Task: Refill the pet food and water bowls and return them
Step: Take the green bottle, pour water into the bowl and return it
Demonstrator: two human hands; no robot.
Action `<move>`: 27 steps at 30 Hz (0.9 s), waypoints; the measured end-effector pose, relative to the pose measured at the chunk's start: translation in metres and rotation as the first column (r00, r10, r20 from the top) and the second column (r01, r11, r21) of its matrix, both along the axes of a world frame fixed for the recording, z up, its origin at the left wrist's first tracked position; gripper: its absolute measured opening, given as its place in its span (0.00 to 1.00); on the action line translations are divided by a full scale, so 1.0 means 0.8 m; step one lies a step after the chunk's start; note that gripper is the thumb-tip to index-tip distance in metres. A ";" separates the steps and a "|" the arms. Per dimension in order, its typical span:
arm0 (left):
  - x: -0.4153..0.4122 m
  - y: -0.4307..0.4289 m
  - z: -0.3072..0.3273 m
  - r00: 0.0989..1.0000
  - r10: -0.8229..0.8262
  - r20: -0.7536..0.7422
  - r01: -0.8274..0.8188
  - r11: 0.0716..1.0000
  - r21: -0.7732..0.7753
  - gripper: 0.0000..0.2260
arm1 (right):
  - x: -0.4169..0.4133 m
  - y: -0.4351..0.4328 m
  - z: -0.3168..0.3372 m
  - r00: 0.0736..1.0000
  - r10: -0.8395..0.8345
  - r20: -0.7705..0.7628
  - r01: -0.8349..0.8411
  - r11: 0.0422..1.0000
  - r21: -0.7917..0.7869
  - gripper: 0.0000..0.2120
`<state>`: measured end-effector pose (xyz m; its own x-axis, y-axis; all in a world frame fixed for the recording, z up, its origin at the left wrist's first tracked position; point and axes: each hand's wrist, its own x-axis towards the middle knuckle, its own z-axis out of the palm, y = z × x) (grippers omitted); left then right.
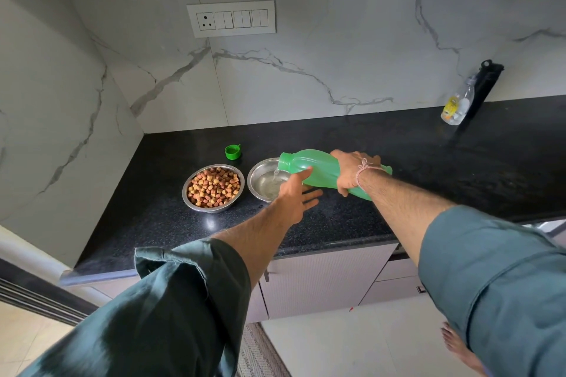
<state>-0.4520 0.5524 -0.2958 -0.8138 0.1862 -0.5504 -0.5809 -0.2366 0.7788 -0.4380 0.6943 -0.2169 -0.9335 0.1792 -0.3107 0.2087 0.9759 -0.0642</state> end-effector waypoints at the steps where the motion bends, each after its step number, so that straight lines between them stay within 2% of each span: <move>1: 0.000 0.001 0.000 1.000 0.000 0.000 0.000 1.000 -0.003 0.17 | 0.000 0.000 0.000 1.000 0.003 -0.001 -0.003 1.000 0.002 0.46; 27: 0.003 0.008 0.003 1.000 -0.011 -0.002 0.011 1.000 -0.020 0.13 | -0.008 0.006 0.001 1.000 0.023 -0.004 -0.023 0.999 0.034 0.45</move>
